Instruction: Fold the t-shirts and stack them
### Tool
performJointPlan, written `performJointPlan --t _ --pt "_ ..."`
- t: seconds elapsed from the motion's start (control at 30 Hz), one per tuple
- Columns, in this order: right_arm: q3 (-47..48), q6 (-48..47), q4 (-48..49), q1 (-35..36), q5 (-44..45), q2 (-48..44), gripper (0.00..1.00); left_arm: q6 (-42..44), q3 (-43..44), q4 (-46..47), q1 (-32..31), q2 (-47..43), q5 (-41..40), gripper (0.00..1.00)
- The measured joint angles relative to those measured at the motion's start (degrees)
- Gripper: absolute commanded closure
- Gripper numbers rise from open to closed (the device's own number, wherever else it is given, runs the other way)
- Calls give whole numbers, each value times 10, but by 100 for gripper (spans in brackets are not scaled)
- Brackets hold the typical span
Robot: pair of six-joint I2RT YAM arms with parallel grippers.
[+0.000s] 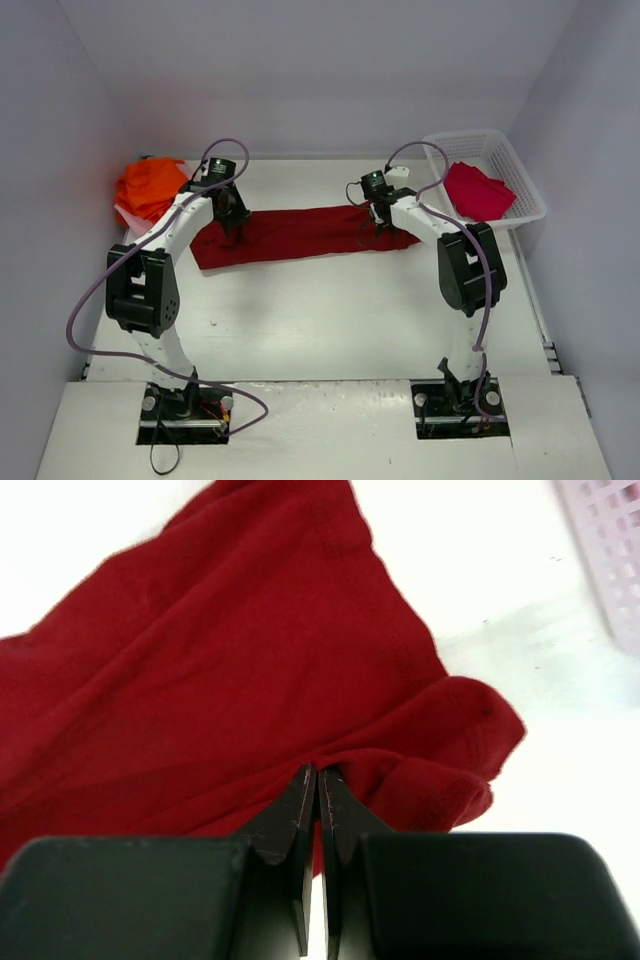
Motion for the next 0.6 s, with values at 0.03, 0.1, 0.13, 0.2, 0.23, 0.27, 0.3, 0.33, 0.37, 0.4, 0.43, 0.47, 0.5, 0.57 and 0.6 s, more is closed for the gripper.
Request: performJointPlan --t 0.03,0.1,0.13,0.2,0.23,0.27,0.3,0.33,0.37,0.4,0.43,0.47,0.5,0.57,0.6 --pt "0 -1 1 0 -2 4 100 0 2 0 0 2 0 100" --pt "1 -3 2 0 -4 11 100 0 7 0 0 7 0 100" --pt "1 -4 2 0 -5 13 100 1 10 0 0 10 0 100" --pt "1 -6 3 0 -6 14 100 1 17 1 0 15 0 100" --pt "2 -7 4 -1 -6 14 100 1 20 1 0 16 0 100" --pt "2 -8 5 -1 -6 14 100 2 24 1 0 18 0 100" --pt "3 -9 6 -2 -7 14 100 2 27 1 0 19 0 100" --pt "3 -10 6 -3 -7 14 100 2 29 1 0 20 0 100" --pt "5 -10 7 -4 -7 14 100 2 31 1 0 20 0 100" --pt "6 -10 7 -5 -8 14 100 2 33 1 0 20 0 100" --pt "7 -10 7 -6 -8 14 100 2 36 0 0 20 0 100" --pt "8 -10 8 -7 -8 14 100 2 40 0 1 21 0 100" --pt "9 -11 9 -8 -8 14 100 3 44 0 1 22 0 100" --pt "11 -12 9 -8 -8 14 100 3 51 1 2 26 0 100" --pt "12 -12 9 -8 -8 14 100 3 54 1 3 28 0 100"
